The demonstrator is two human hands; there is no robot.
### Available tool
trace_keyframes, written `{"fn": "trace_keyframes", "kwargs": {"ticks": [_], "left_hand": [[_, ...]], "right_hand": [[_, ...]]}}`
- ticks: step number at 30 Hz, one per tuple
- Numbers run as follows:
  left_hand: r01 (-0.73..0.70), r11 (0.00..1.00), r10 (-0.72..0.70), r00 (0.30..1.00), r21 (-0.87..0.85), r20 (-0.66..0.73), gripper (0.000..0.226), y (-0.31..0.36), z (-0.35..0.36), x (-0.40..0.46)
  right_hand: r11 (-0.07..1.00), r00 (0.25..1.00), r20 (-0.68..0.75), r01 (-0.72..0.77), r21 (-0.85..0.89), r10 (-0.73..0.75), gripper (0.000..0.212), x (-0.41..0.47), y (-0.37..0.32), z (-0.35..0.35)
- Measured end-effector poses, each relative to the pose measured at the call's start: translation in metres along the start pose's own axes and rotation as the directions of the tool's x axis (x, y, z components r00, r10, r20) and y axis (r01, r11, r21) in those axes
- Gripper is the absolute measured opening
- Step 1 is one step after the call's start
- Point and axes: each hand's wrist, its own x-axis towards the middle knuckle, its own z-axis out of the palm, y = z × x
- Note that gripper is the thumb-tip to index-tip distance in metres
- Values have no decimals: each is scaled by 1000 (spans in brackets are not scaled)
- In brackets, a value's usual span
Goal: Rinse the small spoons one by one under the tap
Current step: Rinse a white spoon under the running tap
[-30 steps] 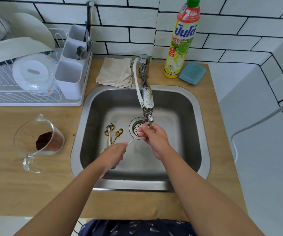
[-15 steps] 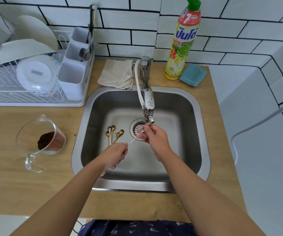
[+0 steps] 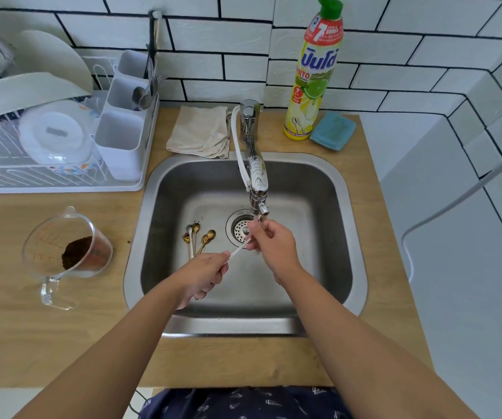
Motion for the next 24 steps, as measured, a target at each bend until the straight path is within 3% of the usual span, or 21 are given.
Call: {"fn": "trace_keyframes", "kwargs": {"ticks": [3, 9, 13, 16, 19, 21, 24], "left_hand": [[-31, 1000, 31, 998, -1, -46, 44, -8, -1, 2], [-159, 959, 211, 952, 233, -222, 43, -17, -2, 6], [-199, 919, 302, 910, 340, -283, 42, -15, -2, 5], [-207, 902, 330, 896, 378, -296, 42, -13, 3, 4], [-189, 922, 293, 911, 337, -291, 46, -10, 8, 2], [-141, 969, 193, 945, 204, -264, 48, -8, 9, 1], [-122, 990, 132, 979, 73, -155, 50, -7, 9, -3]], "right_hand": [[1000, 998, -57, -17, 8, 18, 19, 0, -2, 5], [991, 995, -4, -103, 84, 103, 9, -1, 0, 20], [959, 983, 30, -185, 216, 183, 23, 2, -7, 17], [983, 990, 80, -127, 136, 117, 8, 3, -7, 14], [969, 983, 142, -141, 204, 114, 11, 5, -9, 9], [954, 975, 192, -161, 253, 113, 14, 5, -9, 3], [974, 982, 168, -119, 195, 87, 14, 4, -7, 0]]}}
